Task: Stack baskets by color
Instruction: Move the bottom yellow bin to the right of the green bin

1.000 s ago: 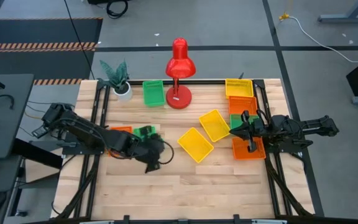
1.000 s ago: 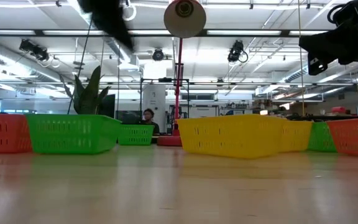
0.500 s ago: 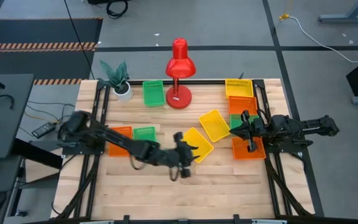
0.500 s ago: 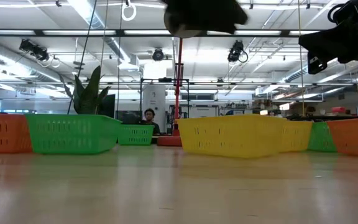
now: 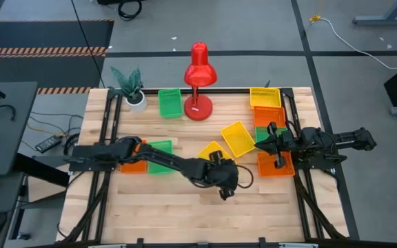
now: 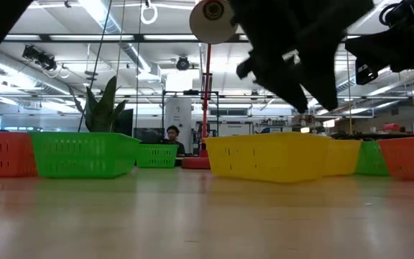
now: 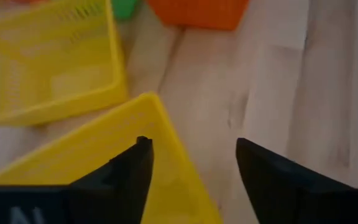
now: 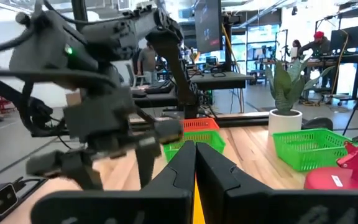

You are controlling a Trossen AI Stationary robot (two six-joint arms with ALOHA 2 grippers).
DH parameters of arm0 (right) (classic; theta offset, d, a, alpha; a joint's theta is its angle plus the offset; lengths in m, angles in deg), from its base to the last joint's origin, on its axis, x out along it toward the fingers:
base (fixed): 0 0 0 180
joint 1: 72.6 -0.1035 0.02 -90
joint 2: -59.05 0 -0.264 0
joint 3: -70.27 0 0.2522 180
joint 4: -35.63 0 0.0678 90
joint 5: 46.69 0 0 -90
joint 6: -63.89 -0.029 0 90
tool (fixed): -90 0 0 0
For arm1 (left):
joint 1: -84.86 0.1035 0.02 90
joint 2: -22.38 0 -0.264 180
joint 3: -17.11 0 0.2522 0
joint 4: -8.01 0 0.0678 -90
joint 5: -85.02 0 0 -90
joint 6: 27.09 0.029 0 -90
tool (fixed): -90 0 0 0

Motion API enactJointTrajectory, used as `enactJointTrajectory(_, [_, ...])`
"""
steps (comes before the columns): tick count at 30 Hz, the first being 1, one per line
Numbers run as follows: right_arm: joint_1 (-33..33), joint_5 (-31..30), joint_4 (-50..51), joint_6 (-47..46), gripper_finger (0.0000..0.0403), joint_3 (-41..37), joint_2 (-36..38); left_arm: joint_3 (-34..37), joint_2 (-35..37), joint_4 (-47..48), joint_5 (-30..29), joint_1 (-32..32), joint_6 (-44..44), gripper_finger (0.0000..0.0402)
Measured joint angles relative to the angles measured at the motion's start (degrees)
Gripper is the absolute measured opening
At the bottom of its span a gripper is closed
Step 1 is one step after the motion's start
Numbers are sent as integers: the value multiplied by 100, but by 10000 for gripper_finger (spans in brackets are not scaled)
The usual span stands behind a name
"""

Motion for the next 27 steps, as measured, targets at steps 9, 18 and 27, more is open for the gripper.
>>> enactJointTrajectory(9, [1,-1,-49,-2,18,0,-36,52,-171,57,37,158,-312,264])
enactJointTrajectory(18, [-1,0,-54,-2,18,0,-36,53,-332,56,99,170,-247,207])
enactJointTrajectory(27, [1,-1,-57,-2,18,0,-34,51,-324,259,454,314,110,94])
